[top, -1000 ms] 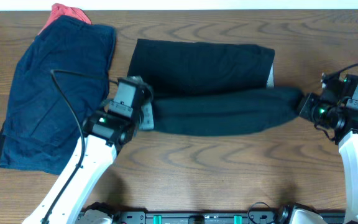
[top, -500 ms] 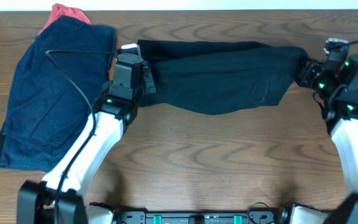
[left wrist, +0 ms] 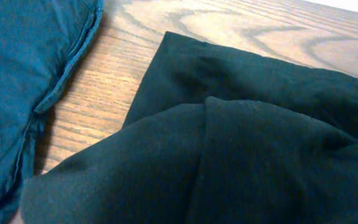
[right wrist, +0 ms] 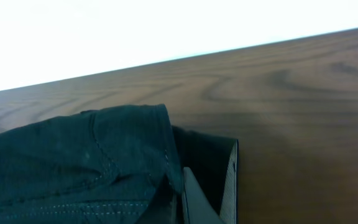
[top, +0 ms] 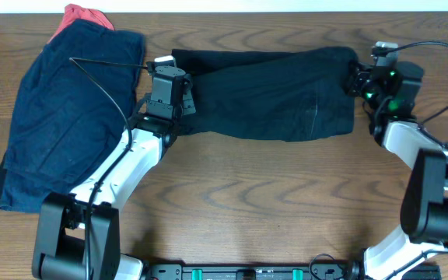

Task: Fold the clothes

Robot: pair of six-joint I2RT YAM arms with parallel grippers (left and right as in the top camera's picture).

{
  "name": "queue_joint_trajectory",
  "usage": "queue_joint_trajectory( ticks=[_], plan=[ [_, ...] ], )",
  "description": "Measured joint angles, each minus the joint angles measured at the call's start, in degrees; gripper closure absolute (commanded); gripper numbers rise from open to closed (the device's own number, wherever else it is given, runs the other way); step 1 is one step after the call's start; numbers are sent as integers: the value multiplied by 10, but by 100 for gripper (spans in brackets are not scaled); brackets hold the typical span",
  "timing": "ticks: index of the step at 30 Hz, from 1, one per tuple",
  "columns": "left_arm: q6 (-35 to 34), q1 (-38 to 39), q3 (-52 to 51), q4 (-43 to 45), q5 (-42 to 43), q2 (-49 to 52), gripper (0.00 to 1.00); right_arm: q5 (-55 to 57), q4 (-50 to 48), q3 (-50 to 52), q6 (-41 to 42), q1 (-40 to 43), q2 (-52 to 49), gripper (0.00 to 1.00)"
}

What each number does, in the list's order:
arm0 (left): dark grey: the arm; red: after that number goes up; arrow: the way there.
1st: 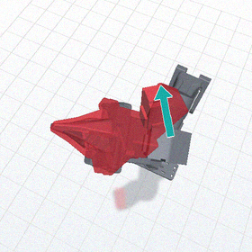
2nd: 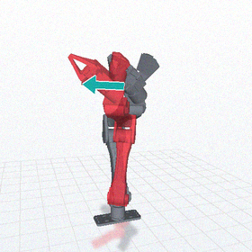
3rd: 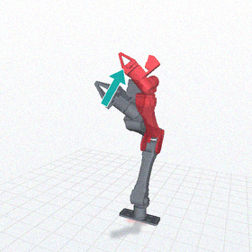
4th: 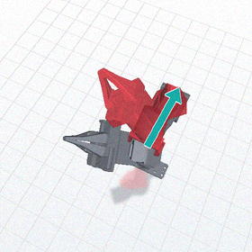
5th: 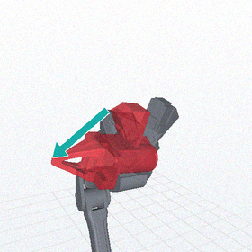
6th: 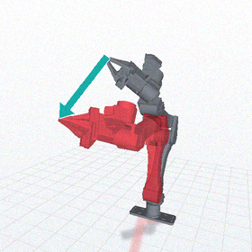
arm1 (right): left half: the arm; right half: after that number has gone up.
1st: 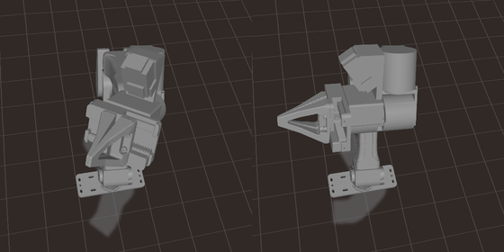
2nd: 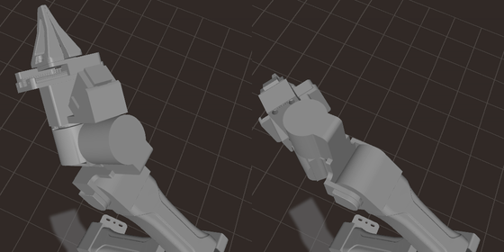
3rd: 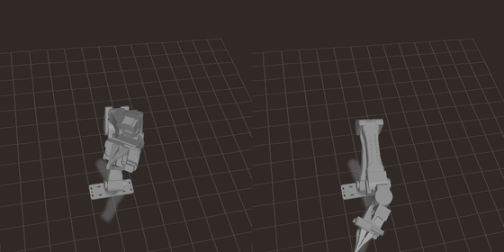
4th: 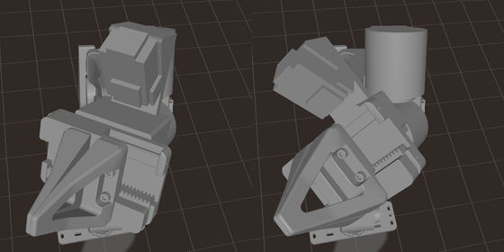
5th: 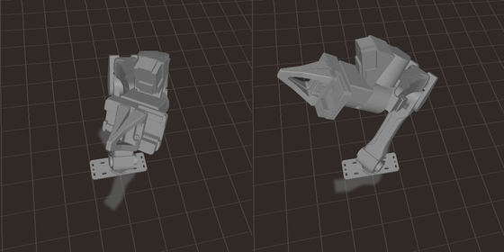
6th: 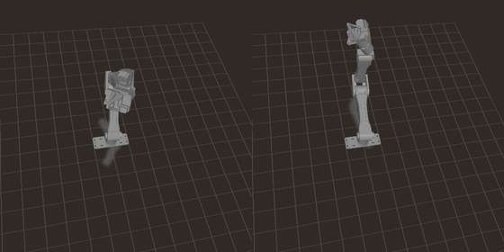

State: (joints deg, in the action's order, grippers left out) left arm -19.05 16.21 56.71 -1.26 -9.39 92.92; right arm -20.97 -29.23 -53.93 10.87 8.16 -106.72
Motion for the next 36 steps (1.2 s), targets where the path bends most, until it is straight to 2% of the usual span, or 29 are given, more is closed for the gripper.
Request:
queue_joint_trajectory(
  ticks=[4,5,6,7,8,9,10,11,12,19,23,27,32,36],
  plan=[
    [0,-1,0,21,-5,16,94,19,-51,-2,0,-13,-36,99],
    [0,-2,0,28,-5,22,87,24,-60,-4,0,-16,-45,99],
    [2,-2,0,35,-7,28,62,28,-71,-7,0,-18,-55,97],
    [5,-2,0,42,-10,34,35,31,-81,-11,0,-21,-65,79],
    [4,-3,0,48,-12,41,5,35,-88,-17,2,-23,-76,66],
    [4,-4,0,53,-14,46,2,39,-97,-24,1,-26,-88,55],
    [5,-5,0,57,-16,51,2,41,-106,-30,0,-27,-97,22],
    [5,-7,0,59,-17,56,2,44,-112,-43,0,-30,-110,4],
    [4,-8,0,59,-18,57,2,46,-113,-47,0,-30,-113,1],
    [10,-8,0,40,-26,57,2,38,-71,-77,0,-38,-116,1],
    [11,-8,0,-2,-28,42,2,23,28,-78,0,-37,-98,1],
    [11,-8,1,-62,-27,1,2,2,166,-78,1,-33,-42,1],
    [15,-8,3,-114,12,-28,2,-12,257,-80,-3,-24,15,1],
    [22,-8,3,-154,67,-28,2,-19,304,-81,-16,-23,19,1]
  ],
)
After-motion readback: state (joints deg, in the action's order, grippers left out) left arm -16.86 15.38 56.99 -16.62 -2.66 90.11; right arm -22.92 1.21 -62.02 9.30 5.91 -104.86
